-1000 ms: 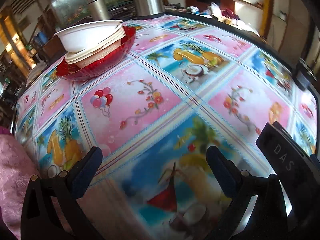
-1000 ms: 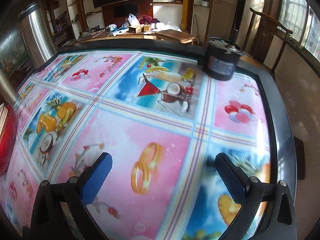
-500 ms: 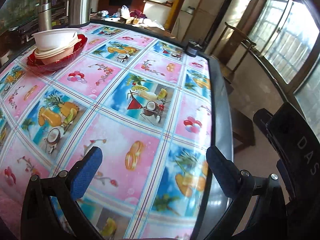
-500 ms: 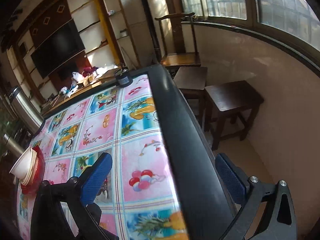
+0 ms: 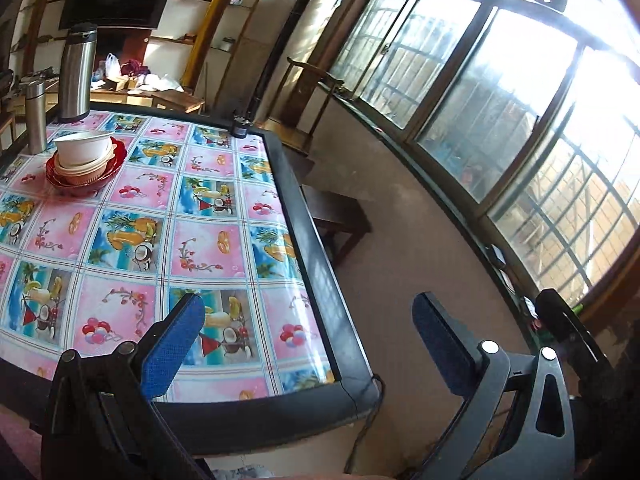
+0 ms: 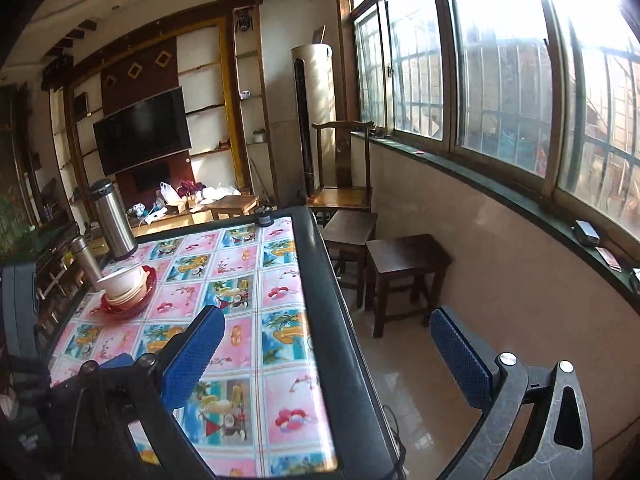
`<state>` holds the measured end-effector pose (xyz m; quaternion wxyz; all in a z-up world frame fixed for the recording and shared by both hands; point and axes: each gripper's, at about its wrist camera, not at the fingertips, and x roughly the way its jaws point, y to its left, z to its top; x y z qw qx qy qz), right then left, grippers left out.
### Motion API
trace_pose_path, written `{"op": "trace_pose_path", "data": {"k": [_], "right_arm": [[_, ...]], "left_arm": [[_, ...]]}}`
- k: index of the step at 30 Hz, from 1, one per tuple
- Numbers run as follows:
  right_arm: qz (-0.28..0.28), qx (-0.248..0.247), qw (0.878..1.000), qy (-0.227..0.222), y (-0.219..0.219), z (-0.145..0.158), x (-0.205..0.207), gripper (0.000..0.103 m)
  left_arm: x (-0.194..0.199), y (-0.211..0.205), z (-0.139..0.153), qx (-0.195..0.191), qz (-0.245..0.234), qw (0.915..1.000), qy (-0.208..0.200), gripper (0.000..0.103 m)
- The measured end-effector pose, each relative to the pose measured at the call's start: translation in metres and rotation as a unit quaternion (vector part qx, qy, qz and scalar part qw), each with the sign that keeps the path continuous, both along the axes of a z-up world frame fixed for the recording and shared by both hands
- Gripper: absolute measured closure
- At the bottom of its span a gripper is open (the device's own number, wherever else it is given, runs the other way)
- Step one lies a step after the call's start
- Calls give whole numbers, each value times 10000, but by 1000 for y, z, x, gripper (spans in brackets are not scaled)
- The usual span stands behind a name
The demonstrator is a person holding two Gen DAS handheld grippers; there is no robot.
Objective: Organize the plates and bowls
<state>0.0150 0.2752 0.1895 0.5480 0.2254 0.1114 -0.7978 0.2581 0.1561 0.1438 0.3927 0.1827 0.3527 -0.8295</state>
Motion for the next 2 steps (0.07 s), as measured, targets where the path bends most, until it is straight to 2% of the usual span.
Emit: {"op": "trace_pose_path", "data": {"k": [2], "right_arm": [[34, -163, 9998, -90, 42, 14, 14, 0]], "left_arm": [[28, 16, 18, 0, -103, 9997, 228, 0]]}}
